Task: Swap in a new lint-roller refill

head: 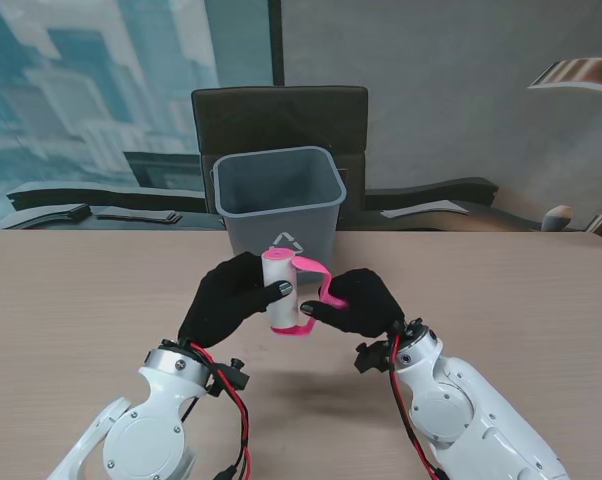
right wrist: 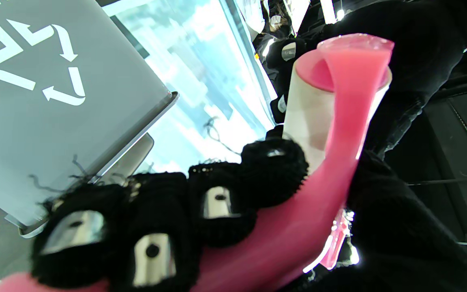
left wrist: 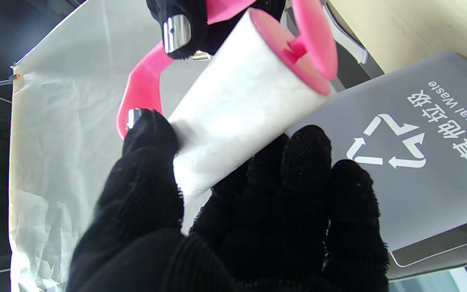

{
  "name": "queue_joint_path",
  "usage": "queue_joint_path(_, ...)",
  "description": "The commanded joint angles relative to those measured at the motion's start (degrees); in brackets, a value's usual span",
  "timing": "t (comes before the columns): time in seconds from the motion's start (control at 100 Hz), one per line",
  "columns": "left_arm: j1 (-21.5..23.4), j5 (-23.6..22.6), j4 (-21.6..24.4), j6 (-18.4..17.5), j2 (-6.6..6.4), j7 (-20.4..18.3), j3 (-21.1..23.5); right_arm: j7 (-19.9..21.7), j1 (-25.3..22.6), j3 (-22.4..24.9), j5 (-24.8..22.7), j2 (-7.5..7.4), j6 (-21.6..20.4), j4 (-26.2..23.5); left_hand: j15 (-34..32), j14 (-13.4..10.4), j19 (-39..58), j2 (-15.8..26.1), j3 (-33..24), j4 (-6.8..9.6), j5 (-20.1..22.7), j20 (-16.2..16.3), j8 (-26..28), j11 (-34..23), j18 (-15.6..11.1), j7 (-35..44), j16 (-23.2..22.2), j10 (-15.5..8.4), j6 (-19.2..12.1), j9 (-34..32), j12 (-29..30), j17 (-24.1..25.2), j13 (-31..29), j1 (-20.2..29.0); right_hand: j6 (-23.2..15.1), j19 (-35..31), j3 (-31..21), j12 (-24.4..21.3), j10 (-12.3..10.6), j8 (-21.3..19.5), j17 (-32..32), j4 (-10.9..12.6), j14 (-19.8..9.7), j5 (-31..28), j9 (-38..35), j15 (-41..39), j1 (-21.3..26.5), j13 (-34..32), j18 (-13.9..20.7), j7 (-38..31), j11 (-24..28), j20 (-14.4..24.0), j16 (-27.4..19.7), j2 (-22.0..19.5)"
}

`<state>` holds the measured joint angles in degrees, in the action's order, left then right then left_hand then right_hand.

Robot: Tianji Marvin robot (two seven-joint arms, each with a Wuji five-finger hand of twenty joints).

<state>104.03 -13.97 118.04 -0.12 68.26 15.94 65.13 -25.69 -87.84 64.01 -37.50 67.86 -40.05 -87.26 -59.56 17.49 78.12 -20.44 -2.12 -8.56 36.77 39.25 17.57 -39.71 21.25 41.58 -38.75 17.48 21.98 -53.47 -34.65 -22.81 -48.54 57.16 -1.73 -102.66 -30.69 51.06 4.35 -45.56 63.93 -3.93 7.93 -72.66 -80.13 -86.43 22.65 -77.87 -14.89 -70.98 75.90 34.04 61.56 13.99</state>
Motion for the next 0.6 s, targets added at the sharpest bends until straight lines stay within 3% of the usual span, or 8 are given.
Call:
queue_joint_path(0.0,0.2,0.4,0.2,0.5,0.10,-1.3,-0.3,0.6,-0.1,0.1,-0.3,0.18,0.1,-0.4,-2.8,0.2,-0.3,7.0,-9.2,6.32,1.4,-0.5,2.5,-7.8,-4.4,6.9,-0.9,-4.9,-10.0,-1.0,-3.9,0.4,0.1,16.8,1.5,-12.9,-1.0,3.9,0.5,0.8,4.8,0.8,-27.0,-4.2,-2.9,-15.9,1.8,1.9,16.5,-1.6,16.1,3.5,8.6,-1.9)
queue_joint_path(0.59,-0.1,-0.1,-0.3,1.7,-0.15,-2.4,-0.4,0.5,-0.3,1.1,-0.3,0.11,0.6,-0.5,-3.3,0.1,0.0,6.7,-9.6,6.35,1.8,-0.4,2.3,-8.0,-4.2,6.8,-1.4,-4.7,-10.0,-1.3,-4.6,0.3,-0.3,16.6,1.7,-12.9,-0.6,3.9,0.5,1.0,4.7,0.7,-26.7,-4.2,-2.9,-16.0,1.4,2.0,16.3,-1.3,16.1,3.5,8.6,-3.0)
